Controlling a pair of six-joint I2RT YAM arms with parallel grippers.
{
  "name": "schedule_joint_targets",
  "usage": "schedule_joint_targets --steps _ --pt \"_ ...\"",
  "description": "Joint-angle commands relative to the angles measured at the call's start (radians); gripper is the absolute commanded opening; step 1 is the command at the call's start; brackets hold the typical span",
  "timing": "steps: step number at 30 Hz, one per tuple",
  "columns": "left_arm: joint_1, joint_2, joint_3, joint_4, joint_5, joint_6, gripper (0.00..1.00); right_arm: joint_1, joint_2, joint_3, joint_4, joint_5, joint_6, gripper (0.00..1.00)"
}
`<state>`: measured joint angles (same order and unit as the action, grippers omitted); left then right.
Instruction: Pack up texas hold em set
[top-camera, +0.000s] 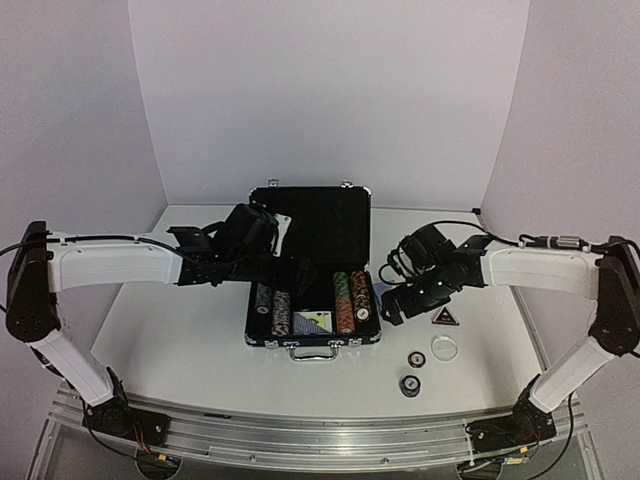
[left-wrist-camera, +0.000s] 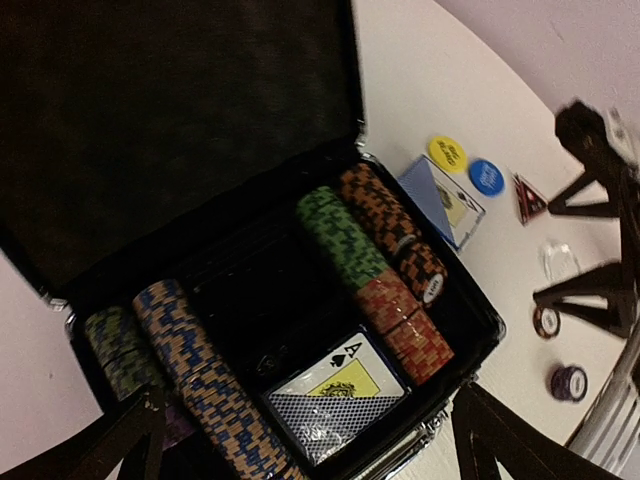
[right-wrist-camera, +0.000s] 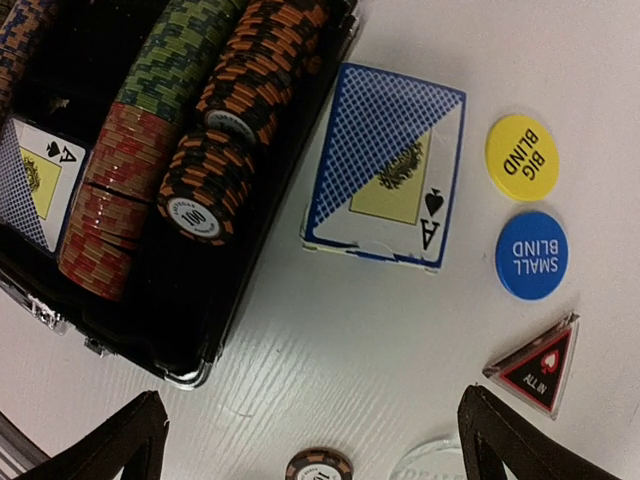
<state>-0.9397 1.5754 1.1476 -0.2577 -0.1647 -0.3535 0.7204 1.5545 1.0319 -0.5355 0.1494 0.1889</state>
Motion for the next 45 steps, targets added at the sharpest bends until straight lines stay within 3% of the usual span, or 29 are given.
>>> schedule_joint_targets --steps 1,10,32,45 --pt "0.053 -0.09 -0.081 -0.078 -0.155 -0.295 1.0 0.03 0.093 0.072 0.096 0.014 -0.074 0.98" --pt "0.153 -0.157 -0.261 0.035 -0.01 -0.393 1.0 0.061 0.247 0.133 0.122 0.083 -0.088 0.95" --pt "0.156 -0.083 -0.229 0.029 0.019 -0.388 1.0 0.069 0.387 0.18 0.183 0.294 0.008 0.91" --pt "0.156 -0.068 -0.223 0.03 0.048 -0.378 1.0 0.062 0.393 0.19 0.183 0.273 0.013 0.91"
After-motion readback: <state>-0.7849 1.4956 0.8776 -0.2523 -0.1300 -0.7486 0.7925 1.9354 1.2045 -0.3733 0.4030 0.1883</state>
